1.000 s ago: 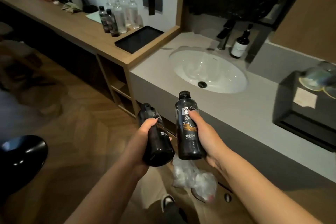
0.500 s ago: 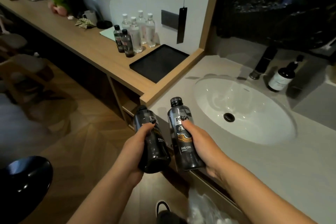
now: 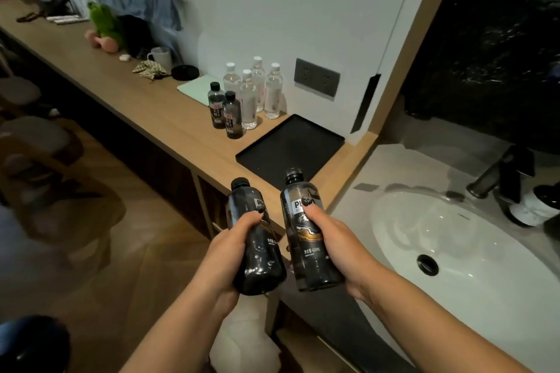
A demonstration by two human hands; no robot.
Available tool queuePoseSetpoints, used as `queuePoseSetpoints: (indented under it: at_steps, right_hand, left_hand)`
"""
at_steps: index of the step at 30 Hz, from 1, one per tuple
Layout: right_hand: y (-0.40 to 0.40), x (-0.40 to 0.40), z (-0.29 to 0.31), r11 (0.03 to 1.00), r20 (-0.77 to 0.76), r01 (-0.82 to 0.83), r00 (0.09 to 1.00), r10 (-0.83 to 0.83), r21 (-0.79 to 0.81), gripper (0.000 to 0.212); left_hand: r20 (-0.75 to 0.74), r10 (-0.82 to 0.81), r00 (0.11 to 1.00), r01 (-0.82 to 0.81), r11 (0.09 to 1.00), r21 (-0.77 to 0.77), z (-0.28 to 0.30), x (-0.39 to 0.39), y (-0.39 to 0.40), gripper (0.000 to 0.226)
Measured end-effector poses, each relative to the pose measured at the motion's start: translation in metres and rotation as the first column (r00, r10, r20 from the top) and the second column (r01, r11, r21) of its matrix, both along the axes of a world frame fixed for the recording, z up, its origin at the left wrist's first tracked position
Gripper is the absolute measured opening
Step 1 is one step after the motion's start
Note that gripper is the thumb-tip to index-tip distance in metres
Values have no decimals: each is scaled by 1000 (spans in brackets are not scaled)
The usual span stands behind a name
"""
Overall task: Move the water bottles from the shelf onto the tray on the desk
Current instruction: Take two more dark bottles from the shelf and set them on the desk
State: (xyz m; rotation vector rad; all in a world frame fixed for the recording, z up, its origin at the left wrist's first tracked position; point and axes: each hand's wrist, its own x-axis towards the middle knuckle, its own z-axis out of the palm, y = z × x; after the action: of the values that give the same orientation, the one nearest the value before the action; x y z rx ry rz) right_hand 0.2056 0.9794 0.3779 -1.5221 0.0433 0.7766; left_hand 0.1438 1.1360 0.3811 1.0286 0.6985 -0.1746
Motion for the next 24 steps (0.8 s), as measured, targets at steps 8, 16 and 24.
queuePoseSetpoints:
  at_steps: [8,16,24]
  right_hand:
    - [114,48,-11,987,-8,160,987,-160,0,35]
    - [210,94,-23,956,-66,285,957,-281,61,41]
    - [262,173,-46,949,22,315,949,-315,-4,47]
  left_hand:
    - [-10,-118,993,118,991,57,-9,63,128,60]
    - [-45,-183,982,187,976,112,-10,122,221,48]
    - [-112,-155,982,176,962,208,-28,194,270,47]
